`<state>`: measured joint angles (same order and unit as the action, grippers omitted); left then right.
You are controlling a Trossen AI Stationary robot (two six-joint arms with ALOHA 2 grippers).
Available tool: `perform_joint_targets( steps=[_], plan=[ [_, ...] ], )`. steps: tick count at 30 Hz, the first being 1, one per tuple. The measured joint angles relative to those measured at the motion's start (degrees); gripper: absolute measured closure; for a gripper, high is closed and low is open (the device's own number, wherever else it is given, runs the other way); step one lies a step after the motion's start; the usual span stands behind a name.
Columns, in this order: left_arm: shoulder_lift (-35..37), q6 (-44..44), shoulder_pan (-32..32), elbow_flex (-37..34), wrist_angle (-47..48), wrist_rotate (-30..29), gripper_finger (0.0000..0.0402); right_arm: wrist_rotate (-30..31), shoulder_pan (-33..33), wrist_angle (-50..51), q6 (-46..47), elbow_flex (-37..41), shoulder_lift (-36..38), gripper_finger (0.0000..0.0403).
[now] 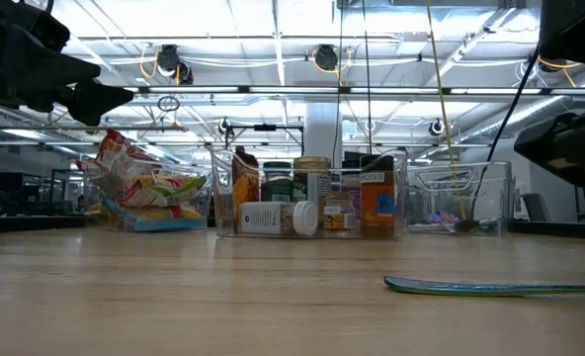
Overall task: Pick & Place Food Item
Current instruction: Put the violet spoon into the right transparent bin
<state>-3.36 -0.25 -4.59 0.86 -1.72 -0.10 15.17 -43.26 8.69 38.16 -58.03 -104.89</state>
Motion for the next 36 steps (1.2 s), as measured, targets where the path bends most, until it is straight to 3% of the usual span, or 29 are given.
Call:
perform_joint_targets(
  steps=[7, 17, 26, 32, 36],
  plan=[
    [0.0, 0.01, 0.01, 0.0, 0.0, 0.0, 0.0078, 1.24, 0.02, 5.54, 0.4, -0.09, -1.35, 0.0256],
    [0.0, 0.0, 0.01, 0.0, 0.0, 0.0, 0.0078, -0.18, 0.61, 7.42, 0.22, 0.25, -1.49, 0.0392],
    [0.0, 0.0, 0.01, 0.0, 0.0, 0.0, 0.0078, -0.24, 0.94, 4.46, 4.07, 3.14, -1.06, 0.0399],
    [0.0, 0.0, 0.01, 0.0, 0.0, 0.0, 0.0078, 1.88, 0.98, 2.7, 1.35, 3.49, 4.97, 0.0401],
    [0.0, 0.0, -0.01, 0.02, 0.0, 0.0, 0.0078, 6.8, 1.22, 2.14, -0.23, 3.24, 11.86, 0.0402]
  ],
)
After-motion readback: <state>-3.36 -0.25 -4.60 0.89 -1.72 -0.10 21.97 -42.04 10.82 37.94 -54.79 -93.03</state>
